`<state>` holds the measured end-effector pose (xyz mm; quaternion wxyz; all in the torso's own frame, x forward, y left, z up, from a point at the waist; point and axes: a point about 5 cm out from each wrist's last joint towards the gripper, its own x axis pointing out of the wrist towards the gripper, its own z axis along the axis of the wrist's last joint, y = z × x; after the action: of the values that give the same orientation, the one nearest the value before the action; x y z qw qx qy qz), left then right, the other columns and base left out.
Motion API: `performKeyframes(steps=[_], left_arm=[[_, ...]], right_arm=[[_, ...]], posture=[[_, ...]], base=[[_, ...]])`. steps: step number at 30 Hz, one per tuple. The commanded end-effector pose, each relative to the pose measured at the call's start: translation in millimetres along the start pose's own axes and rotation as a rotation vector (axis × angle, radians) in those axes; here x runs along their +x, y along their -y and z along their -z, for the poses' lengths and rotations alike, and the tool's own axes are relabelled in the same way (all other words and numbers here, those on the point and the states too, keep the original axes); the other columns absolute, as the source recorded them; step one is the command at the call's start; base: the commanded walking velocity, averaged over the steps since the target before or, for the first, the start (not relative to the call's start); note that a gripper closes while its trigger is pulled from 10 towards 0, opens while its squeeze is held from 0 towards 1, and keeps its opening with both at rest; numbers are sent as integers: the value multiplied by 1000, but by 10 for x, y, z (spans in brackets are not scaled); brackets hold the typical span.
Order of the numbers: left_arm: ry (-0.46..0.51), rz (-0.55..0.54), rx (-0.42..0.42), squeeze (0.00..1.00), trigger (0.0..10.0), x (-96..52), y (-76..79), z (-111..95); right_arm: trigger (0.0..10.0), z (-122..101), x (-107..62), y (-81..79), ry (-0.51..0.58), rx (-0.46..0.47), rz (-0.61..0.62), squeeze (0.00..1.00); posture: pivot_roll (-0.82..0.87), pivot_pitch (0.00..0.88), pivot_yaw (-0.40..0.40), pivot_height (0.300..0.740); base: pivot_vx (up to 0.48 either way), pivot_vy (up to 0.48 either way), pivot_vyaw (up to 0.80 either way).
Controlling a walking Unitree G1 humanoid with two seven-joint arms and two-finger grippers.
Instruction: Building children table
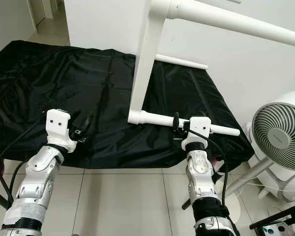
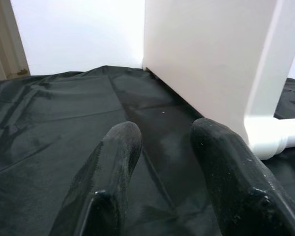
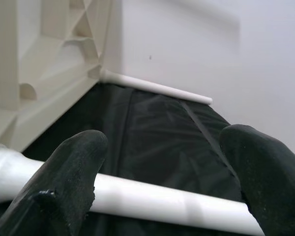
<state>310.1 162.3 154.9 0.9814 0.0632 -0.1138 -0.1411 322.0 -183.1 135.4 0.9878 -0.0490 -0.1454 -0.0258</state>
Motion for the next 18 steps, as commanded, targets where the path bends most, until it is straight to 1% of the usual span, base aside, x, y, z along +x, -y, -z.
performKeyframes(steps=[1,3,4,12,18], left_arm=[[-21,-35,9,0,10000,-17,7,29],[-22,-37,7,0,10000,-25,6,33],[-19,-38,-6,0,10000,-30,10,34],[-17,-33,6,0,10000,-38,35,32],[-23,-29,-7,0,10000,-57,54,53]], right_arm=[[10000,26,-33,77,-12,-2,20,0],[10000,34,-44,85,-15,-5,19,0],[10000,38,-50,88,-17,-6,17,0],[10000,29,-46,44,-12,6,1,0],[10000,40,-55,34,-17,-1,-2,0]], posture=[[28,0,-136,740],[29,0,-138,740],[29,0,-138,740],[36,0,-142,740],[37,0,-142,740]], base=[[0,0,0],[0,0,0],[0,0,0],[0,0,0],[0,0,0]])
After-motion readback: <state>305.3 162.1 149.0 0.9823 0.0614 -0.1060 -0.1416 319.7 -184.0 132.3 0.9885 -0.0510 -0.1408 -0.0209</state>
